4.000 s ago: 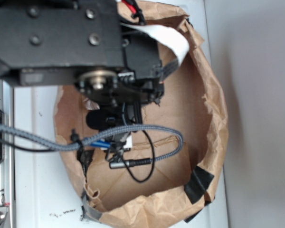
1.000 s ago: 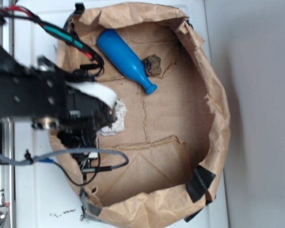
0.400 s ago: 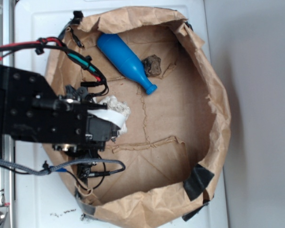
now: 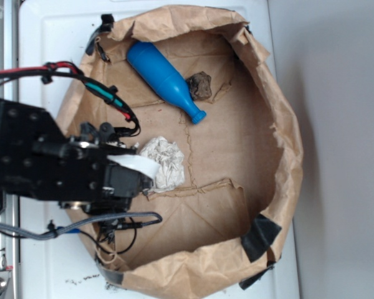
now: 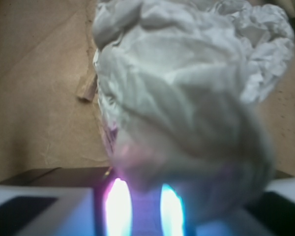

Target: Grab the white paper.

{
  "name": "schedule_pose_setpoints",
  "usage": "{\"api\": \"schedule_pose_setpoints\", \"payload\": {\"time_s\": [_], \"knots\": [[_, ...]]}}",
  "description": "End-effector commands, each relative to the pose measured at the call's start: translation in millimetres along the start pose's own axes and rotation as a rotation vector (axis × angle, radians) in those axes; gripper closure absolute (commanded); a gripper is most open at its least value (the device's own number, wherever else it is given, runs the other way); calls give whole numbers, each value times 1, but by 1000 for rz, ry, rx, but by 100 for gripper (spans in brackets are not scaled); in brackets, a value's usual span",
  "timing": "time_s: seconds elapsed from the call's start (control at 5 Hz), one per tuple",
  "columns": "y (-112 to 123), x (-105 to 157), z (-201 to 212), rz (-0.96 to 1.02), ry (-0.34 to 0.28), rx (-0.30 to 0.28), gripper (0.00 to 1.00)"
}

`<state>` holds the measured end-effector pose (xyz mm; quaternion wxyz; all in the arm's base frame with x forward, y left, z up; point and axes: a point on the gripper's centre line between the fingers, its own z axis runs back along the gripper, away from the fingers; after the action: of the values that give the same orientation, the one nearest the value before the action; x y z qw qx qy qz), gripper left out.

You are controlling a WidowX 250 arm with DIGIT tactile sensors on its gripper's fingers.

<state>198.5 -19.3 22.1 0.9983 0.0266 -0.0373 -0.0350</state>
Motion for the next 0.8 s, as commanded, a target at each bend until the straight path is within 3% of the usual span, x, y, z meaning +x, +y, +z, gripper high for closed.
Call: {"api": "schedule_pose_setpoints", "payload": {"time_s": [0.0, 0.2, 0.4, 0.6], "knots": [[3, -8, 42, 84, -35, -90, 100], [2, -10, 53, 94, -83, -119, 100], [16, -12, 63, 130, -150, -151, 85], [42, 13, 78, 121, -140, -155, 0]]}}
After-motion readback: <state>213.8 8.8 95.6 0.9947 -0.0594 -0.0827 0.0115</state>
